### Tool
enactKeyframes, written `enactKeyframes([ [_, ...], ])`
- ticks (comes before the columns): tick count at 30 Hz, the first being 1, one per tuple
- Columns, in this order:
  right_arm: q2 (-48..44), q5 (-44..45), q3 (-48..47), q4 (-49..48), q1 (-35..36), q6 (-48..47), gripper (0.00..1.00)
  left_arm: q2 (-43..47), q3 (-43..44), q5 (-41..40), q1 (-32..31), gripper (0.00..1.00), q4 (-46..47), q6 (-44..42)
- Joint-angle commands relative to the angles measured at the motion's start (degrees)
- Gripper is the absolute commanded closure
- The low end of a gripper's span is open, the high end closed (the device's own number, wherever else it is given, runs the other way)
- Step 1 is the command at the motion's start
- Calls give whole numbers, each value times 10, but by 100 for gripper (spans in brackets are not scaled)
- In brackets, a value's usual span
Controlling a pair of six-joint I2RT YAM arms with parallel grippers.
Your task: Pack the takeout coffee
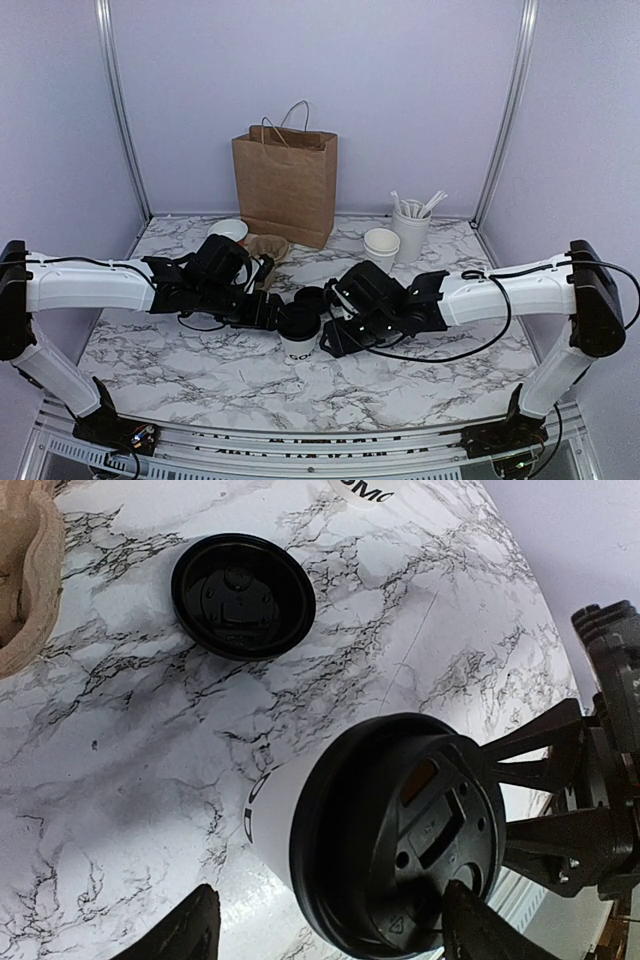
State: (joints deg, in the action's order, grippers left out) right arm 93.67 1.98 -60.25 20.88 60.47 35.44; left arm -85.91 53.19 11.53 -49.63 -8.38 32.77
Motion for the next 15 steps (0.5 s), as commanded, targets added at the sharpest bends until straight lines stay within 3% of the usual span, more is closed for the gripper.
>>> enactKeyframes([
  [1, -33, -49, 22, -30, -20, 36, 49, -6, -11, 2, -4, 24, -12, 1],
  [15, -63, -196, 84, -184, -74, 124, 50, -4, -8, 2, -5, 24, -11, 0],
])
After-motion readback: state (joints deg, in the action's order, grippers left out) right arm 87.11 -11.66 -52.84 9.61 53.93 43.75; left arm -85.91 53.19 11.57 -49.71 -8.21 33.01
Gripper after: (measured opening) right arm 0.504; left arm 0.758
